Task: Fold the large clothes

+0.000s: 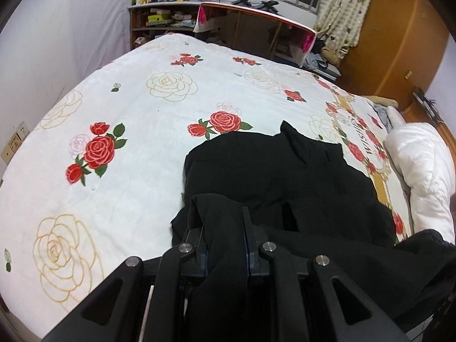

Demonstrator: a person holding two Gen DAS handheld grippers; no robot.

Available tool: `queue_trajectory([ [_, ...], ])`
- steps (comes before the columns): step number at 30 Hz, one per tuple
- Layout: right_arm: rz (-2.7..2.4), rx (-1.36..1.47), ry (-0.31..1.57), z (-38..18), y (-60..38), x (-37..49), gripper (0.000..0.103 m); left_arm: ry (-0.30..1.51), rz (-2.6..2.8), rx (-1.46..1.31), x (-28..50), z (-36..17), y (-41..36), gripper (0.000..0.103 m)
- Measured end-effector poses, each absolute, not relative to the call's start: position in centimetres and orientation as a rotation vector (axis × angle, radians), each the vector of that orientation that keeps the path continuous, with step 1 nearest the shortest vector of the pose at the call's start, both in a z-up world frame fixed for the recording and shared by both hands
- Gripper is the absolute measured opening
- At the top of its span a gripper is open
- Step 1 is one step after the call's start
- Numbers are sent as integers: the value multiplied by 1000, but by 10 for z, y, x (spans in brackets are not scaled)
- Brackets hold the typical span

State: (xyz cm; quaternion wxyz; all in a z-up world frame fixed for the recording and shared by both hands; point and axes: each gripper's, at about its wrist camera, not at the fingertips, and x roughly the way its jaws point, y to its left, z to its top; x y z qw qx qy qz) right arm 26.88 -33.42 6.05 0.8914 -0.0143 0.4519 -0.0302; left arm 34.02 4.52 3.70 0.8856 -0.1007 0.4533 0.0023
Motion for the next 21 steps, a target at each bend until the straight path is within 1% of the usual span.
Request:
queue_trajectory([
  [9, -70, 31, 1007, 32, -351, 339, 17, 1022, 47, -245, 404, 3, 42, 20],
  [13, -91, 92, 1016, 19, -358, 358, 19, 1066, 42, -287, 422, -11, 45, 21],
  [16, -100, 130, 1007, 17, -365, 362, 23, 1061, 20, -344, 425, -13, 52, 24],
  [17, -102, 136, 999, 18, -368, 362, 25, 1055, 14, -367, 425, -12, 55, 28],
  [18, -99, 147, 995, 19, -370, 363, 25, 1046, 8, -392, 424, -10, 59, 40],
  [19, -95, 153, 995, 20, -372, 362, 25, 1030, 4, -404, 424, -6, 62, 49],
  [20, -93, 156, 993, 22, -373, 361, 25, 995, 11, -395, 422, 1, 65, 67],
  [21, -93, 162, 988, 23, -375, 361, 25, 945, 22, -380, 418, 11, 67, 71],
])
